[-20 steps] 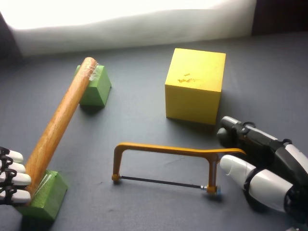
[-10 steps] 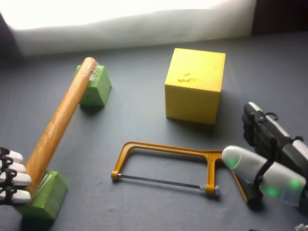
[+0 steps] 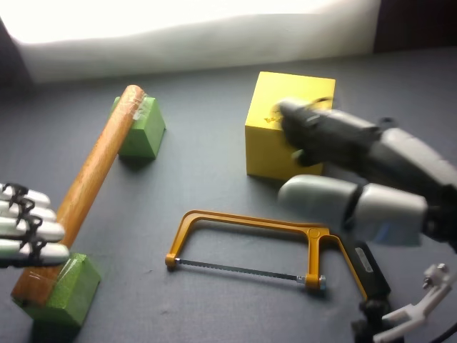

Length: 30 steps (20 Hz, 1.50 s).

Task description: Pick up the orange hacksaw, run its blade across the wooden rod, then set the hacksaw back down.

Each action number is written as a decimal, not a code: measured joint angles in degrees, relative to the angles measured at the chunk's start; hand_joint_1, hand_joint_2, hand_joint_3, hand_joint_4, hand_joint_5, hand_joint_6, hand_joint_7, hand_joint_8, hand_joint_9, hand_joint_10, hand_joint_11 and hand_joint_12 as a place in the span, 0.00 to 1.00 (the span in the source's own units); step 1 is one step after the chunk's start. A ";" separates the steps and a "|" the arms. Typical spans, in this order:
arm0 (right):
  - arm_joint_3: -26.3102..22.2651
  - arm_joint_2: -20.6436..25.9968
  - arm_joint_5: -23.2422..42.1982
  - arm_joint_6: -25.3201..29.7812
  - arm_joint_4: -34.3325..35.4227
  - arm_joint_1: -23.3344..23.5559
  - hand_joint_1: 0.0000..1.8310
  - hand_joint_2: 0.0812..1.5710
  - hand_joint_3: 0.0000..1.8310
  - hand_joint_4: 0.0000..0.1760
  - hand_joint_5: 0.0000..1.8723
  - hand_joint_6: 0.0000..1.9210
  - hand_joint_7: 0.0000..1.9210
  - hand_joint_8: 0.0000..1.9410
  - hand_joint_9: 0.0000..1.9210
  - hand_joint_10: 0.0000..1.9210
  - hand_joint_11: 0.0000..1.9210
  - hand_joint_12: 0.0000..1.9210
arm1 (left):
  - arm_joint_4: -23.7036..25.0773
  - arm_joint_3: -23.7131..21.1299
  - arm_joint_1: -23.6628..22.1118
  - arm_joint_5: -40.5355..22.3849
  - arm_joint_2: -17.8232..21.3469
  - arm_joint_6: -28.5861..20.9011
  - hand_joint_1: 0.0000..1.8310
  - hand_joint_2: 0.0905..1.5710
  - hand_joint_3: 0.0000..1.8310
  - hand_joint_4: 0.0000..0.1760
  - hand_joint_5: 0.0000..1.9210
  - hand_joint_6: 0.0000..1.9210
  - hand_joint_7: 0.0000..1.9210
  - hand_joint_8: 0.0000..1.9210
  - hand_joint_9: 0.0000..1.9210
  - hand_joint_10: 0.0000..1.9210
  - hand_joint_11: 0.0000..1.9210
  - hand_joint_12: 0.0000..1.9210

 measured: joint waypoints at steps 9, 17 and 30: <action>10.29 2.58 -12.83 5.64 -44.11 9.18 0.37 0.70 0.00 0.00 0.34 0.69 0.37 0.82 0.40 0.90 0.43 0.98 | -6.51 -1.73 -7.04 -1.05 0.07 0.85 0.49 0.73 0.00 0.69 0.45 0.48 0.56 0.06 0.52 0.19 0.32 0.62; 20.11 -0.17 -10.58 11.67 -62.05 19.78 0.35 0.88 0.01 0.00 0.64 1.00 0.73 1.00 0.83 1.00 0.96 1.00 | -9.01 -7.02 -9.90 -3.69 2.10 -1.33 0.43 0.80 0.00 0.00 0.67 1.00 0.69 1.00 0.71 1.00 0.74 1.00; 23.08 -5.60 -12.07 15.47 -71.17 28.20 0.38 0.91 0.00 0.11 0.64 1.00 0.72 1.00 0.82 1.00 0.94 1.00 | -9.35 -2.51 -9.51 -6.78 1.14 -1.11 0.43 0.81 0.00 0.00 0.65 1.00 0.72 1.00 0.73 1.00 0.75 1.00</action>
